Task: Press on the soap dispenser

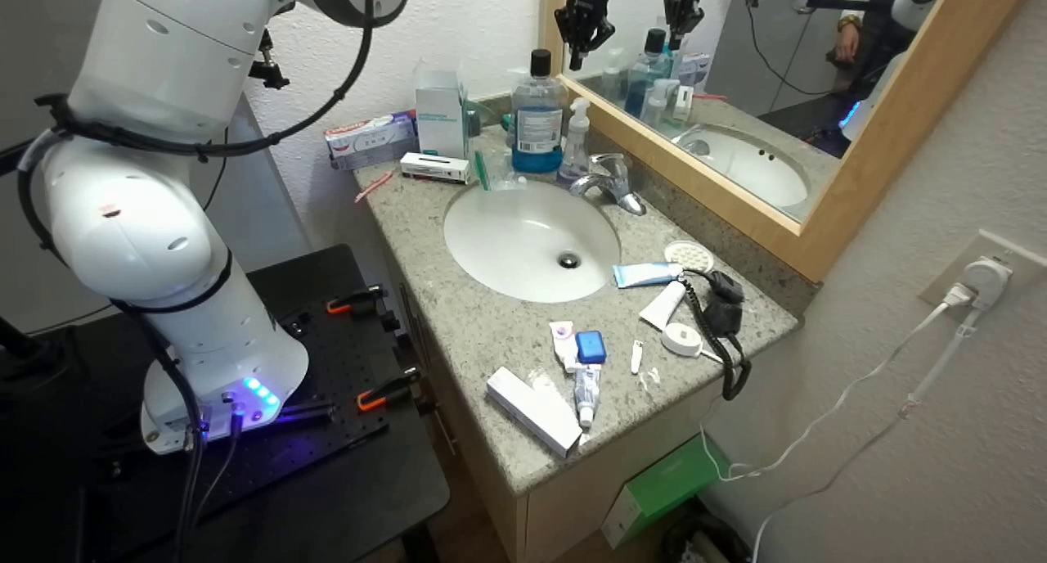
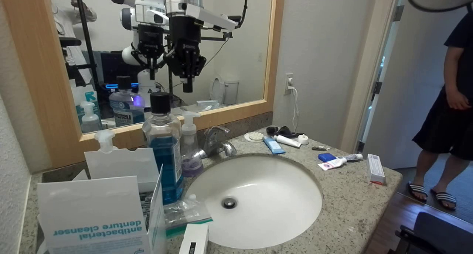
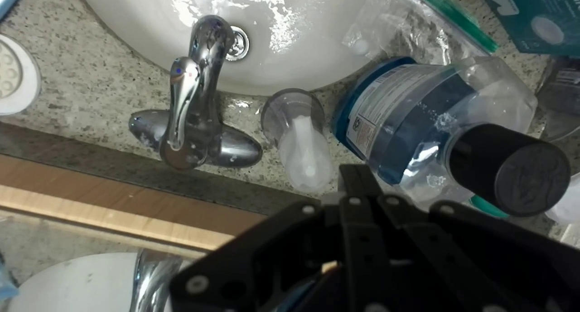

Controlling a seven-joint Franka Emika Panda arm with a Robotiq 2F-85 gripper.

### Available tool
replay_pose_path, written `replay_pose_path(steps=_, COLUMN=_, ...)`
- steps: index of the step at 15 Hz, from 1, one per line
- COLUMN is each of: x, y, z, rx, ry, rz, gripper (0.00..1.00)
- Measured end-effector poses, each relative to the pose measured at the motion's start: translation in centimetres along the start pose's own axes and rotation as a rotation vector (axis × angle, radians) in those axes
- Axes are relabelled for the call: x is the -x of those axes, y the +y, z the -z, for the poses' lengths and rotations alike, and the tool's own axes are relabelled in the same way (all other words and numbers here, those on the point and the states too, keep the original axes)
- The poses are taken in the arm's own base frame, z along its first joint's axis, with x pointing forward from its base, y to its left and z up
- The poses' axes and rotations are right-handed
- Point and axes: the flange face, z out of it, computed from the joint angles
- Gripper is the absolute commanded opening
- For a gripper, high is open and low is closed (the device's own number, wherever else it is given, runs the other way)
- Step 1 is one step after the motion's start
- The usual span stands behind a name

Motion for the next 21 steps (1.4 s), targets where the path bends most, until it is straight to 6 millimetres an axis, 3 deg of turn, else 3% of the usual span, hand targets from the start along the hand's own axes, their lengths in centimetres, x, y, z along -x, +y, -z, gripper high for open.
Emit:
replay_pose_path(steps=11, x=-0.1, y=0.1, z=-0.4, rx=0.000, ry=-0.004, rz=0.000, gripper=0.00)
replay_pose_path(steps=21, x=-1.0, y=0.3, z=-5.2, rx=-0.005, ry=-0.068, rz=0.020, gripper=0.00)
